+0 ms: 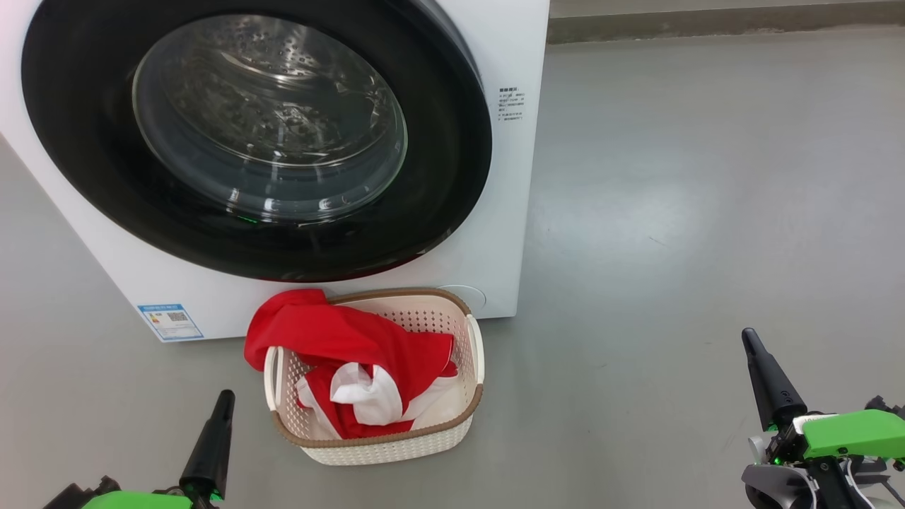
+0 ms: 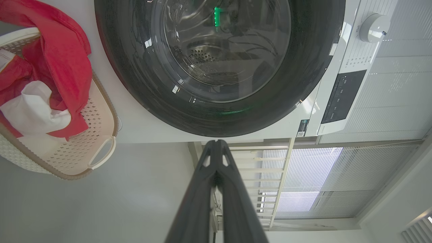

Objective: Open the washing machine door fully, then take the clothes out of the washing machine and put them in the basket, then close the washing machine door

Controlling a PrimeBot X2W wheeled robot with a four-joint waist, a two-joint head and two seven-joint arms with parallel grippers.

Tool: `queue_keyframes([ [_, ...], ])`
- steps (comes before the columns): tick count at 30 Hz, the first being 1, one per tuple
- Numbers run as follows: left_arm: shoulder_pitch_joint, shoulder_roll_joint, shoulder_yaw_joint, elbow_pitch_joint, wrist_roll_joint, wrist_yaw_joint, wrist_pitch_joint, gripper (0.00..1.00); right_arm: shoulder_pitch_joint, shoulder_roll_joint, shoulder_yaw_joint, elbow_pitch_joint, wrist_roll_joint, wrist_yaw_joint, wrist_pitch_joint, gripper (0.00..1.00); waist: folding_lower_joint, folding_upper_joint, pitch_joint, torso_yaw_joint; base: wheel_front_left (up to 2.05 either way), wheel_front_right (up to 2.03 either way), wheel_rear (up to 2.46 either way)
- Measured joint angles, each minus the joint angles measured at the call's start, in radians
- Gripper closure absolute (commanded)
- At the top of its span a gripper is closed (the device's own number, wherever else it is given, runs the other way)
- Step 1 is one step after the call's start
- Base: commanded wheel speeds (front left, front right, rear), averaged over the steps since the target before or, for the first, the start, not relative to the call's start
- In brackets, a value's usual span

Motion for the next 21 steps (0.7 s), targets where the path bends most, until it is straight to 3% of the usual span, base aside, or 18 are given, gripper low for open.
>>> queue_keyframes([
  [21, 0.000, 0.000, 0.000, 0.000, 0.000, 0.000, 0.000, 1.00, 0.000, 0.000, 0.000, 0.000, 0.000, 0.000, 0.000, 1.00, 0.0000, 0.0000, 0.000, 0.000, 0.00, 0.00, 0.00],
])
